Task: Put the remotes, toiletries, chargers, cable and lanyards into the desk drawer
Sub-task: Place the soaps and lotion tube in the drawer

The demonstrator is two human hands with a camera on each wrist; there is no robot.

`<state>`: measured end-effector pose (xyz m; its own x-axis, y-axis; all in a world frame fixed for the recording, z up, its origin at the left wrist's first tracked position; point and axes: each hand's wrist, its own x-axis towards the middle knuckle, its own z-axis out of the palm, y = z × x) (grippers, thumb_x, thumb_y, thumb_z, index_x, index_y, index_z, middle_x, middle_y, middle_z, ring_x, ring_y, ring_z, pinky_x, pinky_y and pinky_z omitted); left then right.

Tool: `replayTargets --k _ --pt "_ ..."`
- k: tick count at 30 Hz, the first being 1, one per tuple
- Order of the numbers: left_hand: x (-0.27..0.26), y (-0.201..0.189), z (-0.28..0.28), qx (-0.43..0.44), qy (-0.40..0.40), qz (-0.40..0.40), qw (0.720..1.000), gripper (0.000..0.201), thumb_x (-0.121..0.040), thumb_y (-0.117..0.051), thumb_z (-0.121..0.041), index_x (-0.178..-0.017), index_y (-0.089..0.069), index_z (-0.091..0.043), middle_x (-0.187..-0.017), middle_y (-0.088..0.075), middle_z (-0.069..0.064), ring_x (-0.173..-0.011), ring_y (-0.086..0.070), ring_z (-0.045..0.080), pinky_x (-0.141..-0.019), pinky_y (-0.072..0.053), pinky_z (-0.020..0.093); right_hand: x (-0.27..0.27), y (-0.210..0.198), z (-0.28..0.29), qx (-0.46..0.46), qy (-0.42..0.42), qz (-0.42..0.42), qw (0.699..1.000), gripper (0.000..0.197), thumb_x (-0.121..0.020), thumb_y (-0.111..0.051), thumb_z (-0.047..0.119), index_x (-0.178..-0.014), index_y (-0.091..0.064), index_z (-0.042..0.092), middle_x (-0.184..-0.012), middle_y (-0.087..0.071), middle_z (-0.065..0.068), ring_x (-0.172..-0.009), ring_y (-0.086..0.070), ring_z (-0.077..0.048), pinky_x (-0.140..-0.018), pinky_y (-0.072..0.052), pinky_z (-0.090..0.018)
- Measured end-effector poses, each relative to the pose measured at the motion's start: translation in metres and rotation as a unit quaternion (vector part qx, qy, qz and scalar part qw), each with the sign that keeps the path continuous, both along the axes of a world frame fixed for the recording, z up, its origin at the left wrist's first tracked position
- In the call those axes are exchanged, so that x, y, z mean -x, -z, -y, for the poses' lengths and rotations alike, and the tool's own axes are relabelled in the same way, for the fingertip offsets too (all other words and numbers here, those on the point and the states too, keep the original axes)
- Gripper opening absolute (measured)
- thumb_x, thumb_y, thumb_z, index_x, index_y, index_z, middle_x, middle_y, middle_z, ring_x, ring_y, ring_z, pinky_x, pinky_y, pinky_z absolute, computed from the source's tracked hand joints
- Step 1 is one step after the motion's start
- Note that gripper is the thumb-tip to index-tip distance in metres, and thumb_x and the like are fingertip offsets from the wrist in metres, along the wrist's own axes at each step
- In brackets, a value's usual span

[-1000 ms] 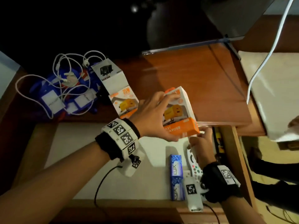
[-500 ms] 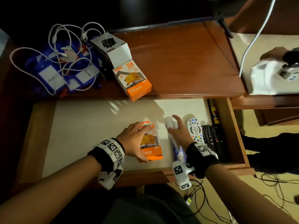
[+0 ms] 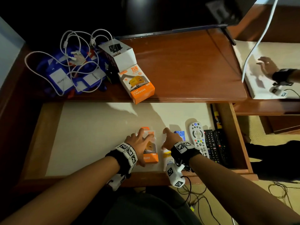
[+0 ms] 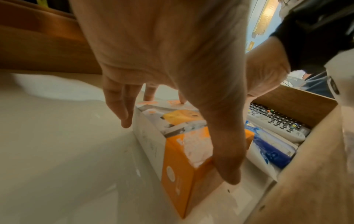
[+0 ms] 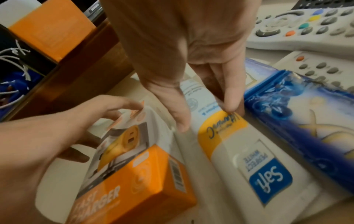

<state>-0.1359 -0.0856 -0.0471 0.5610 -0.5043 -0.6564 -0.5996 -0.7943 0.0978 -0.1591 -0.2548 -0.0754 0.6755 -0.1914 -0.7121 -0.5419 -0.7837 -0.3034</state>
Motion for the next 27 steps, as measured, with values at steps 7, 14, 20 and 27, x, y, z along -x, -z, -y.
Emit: replayTargets --k 7,14,20,27 --pt "0.005 0.003 0.008 -0.022 0.017 0.008 1.0 0.124 -0.051 -0.085 -0.053 -0.144 -0.006 -0.034 -0.146 -0.005 0.017 -0.111 -0.048 0.039 -0.093 -0.046 0.048 -0.001 0.004 -0.002 0.056 -0.086 0.018 0.995 0.062 -0.072 -0.079 0.017 -0.121 -0.042 0.014 -0.101 -0.061 -0.013 -0.091 -0.062 -0.031 -0.068 -0.051 -0.035" --pt "0.006 0.005 0.015 -0.011 0.004 -0.03 0.999 0.118 -0.054 -0.086 -0.049 -0.143 -0.01 -0.035 -0.145 -0.011 0.016 -0.11 -0.05 0.039 -0.09 -0.049 0.047 -0.003 0.004 0.011 0.107 -0.167 0.012 0.98 0.049 -0.076 -0.075 0.029 -0.117 -0.053 0.012 -0.116 -0.052 -0.011 -0.101 -0.06 -0.032 -0.079 -0.05 -0.039" --pt "0.009 0.008 0.026 0.02 0.019 -0.055 0.998 0.101 -0.066 -0.083 -0.035 -0.142 -0.018 -0.031 -0.142 -0.017 0.014 -0.109 -0.052 0.039 -0.089 -0.049 0.047 -0.006 0.006 0.023 0.1 -0.235 0.055 0.965 0.037 -0.084 -0.065 0.024 -0.117 -0.059 0.008 -0.124 -0.039 -0.013 -0.115 -0.047 -0.034 -0.085 -0.049 -0.043" --pt "0.008 0.014 0.025 0.057 -0.016 -0.086 0.995 0.098 -0.066 -0.082 -0.026 -0.141 -0.019 -0.03 -0.143 -0.013 0.015 -0.098 -0.059 0.038 -0.087 -0.052 0.043 -0.007 0.005 0.02 0.102 -0.264 0.069 0.957 0.032 -0.086 -0.061 0.018 -0.116 -0.058 0.008 -0.121 -0.047 -0.01 -0.118 -0.042 -0.031 -0.085 -0.05 -0.042"
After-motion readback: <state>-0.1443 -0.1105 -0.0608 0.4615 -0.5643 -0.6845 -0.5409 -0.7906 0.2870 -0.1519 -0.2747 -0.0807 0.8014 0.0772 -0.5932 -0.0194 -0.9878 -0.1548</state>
